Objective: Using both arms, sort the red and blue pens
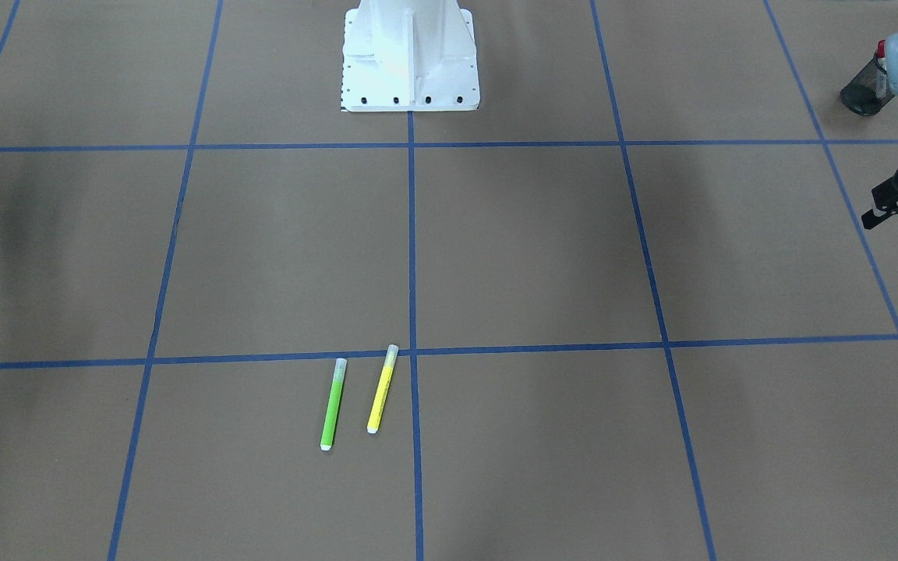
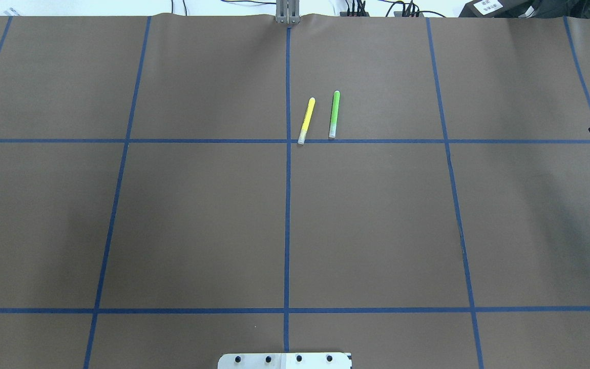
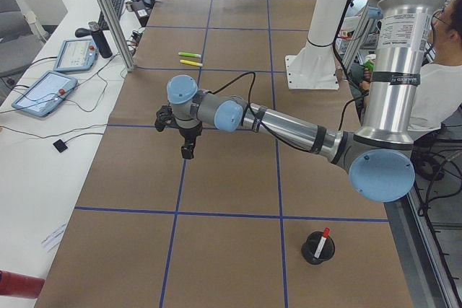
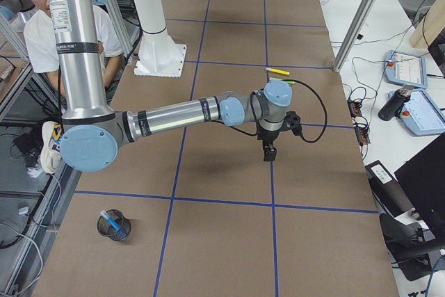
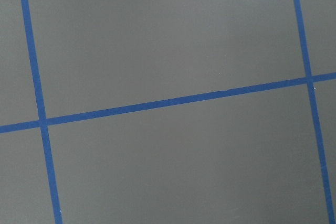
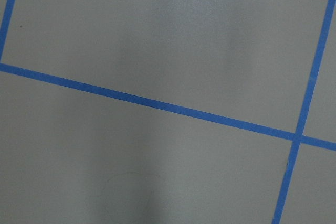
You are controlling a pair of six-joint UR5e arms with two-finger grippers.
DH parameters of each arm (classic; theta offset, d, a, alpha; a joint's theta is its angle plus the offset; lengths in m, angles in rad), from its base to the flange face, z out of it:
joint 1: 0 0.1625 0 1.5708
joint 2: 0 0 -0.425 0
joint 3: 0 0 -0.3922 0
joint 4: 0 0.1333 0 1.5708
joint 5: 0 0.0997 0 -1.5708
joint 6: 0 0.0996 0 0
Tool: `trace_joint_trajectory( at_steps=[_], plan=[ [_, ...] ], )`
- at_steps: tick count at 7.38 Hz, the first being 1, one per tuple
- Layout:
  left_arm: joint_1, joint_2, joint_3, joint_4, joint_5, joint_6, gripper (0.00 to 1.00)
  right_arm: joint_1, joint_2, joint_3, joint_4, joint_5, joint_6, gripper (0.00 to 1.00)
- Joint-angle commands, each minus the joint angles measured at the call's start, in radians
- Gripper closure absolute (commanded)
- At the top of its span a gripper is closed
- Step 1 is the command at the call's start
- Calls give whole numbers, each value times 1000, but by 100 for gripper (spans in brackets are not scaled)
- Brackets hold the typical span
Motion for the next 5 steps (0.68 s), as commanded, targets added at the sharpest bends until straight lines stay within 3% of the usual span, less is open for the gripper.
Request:
trace_joint_trajectory(
  at_steps=[1, 5],
  plan=[
    [2, -1, -5, 0, 0, 0, 0, -5, -1, 0, 0, 8, 0, 0],
    [6, -1, 4, -26, 0, 2, 0, -13, -11, 0, 0, 14, -2, 0]
  ],
)
